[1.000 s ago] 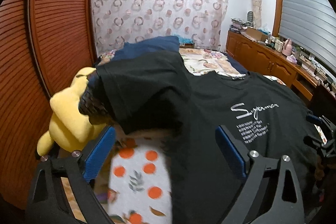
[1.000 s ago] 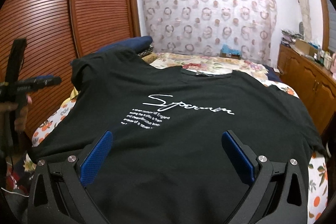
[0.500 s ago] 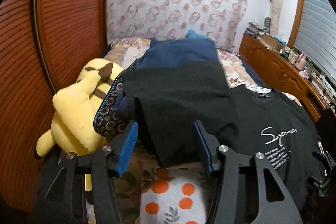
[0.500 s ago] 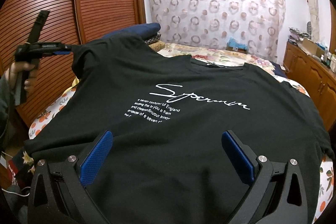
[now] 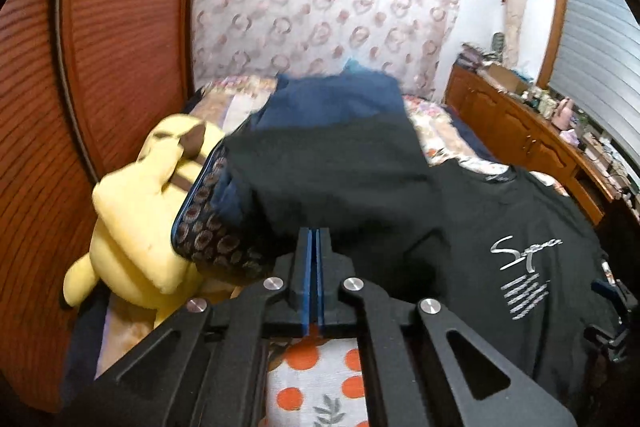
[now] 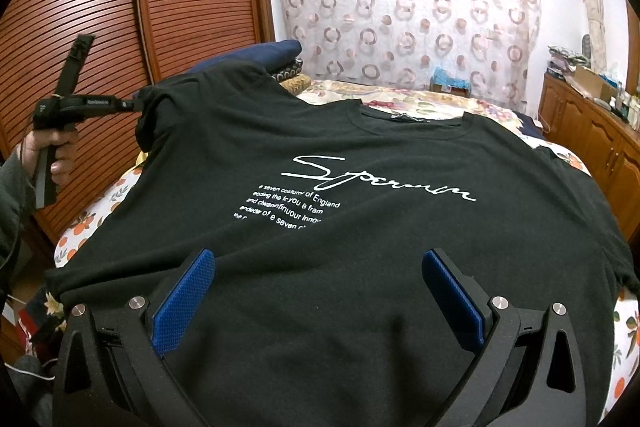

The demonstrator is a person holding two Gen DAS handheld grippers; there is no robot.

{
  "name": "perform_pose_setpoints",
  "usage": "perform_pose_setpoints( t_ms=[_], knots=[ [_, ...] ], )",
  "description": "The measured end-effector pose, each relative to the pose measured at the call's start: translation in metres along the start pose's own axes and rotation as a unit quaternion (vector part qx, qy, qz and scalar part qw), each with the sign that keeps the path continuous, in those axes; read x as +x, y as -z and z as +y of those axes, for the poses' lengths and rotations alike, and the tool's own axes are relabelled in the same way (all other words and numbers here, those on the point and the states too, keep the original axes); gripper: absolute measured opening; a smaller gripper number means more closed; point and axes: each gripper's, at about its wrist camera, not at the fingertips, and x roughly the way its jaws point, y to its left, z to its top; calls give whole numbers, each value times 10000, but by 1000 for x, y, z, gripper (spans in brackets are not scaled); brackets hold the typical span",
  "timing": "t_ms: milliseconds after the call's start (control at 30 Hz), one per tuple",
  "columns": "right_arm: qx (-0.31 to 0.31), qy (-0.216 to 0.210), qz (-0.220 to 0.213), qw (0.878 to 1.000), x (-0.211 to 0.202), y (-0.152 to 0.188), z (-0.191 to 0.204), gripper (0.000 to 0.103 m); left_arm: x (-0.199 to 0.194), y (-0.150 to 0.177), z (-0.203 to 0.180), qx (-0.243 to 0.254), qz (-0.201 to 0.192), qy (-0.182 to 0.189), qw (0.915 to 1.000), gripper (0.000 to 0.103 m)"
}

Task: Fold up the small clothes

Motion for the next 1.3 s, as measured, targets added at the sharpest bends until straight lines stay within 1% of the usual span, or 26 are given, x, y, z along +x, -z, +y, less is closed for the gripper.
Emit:
perform_pose_setpoints(
  t_ms=[100, 200, 233, 267, 333, 400, 433, 500, 533, 600, 667, 700, 733, 767, 833, 967, 1100, 1200, 1300],
  knots=[
    [6, 3, 2, 10000, 0, 1, 0, 103, -13, -11, -14, 168, -154, 52, 9997, 2],
    [12, 1, 0, 10000, 0, 1, -1, 103, -22, -20, -20, 282, -376, -193, 9987, 3],
    [16, 0, 0, 10000, -1, 1, -2, 103, -22, -22, -20, 326, -412, -356, 9980, 4],
    [19, -6, 0, 10000, -1, 1, -2, 103, -20, -23, -17, 334, -397, -461, 9976, 9],
    [19, -15, 4, 10000, -1, 1, -2, 103, -13, -20, -10, 295, -291, -538, 9977, 49],
    [16, -21, 6, 10000, -1, 1, -3, 103, -4, -15, -1, 137, -142, -450, 9988, 62],
    [20, -16, 5, 10000, -1, 1, -3, 103, 2, -11, 4, 49, -24, -447, 9990, 63],
    [31, -13, 3, 10000, -1, 1, -4, 103, 14, -3, 10, -62, 191, -473, 9987, 63],
    [33, -15, 5, 10000, -1, 1, -4, 103, 23, 3, 15, -143, 320, -340, 9988, 62],
    [32, -23, 12, 10000, 0, 2, -4, 103, 31, 10, 19, -301, 401, -88, 9987, 62],
    [24, -22, 25, 10000, 0, 1, -5, 103, 37, 13, 23, -420, 351, 84, 9985, 60],
    [19, -17, 26, 10000, 0, 2, -4, 103, 36, 13, 21, -435, 323, 139, 9984, 48],
    [17, -14, 26, 10000, 0, 2, -4, 103, 36, 13, 21, -448, 320, 258, 9981, 30],
    [21, -13, 25, 10000, 0, 2, -4, 103, 36, 13, 20, -426, 363, 354, 9978, 25],
    [32, -18, 26, 10000, -1, 2, -5, 103, 33, 13, 15, -280, 374, 371, 9982, 9],
    [33, -30, 33, 10000, -1, 1, -6, 103, 16, 12, 0, -10, 183, 253, 9995, 7],
    [37, -30, 35, 10000, -1, 1, -6, 103, -5, 1, -20, 212, -81, 388, 9990, 7],
    [37, -31, 31, 10000, -1, 1, -7, 103, -17, -13, -49, 471, -229, 585, 9969, 7],
    [94, -37, 12, 9999, -1, 2, -9, 103, -20, -28, -91, 815, -276, 898, 9922, 7]
  ],
)
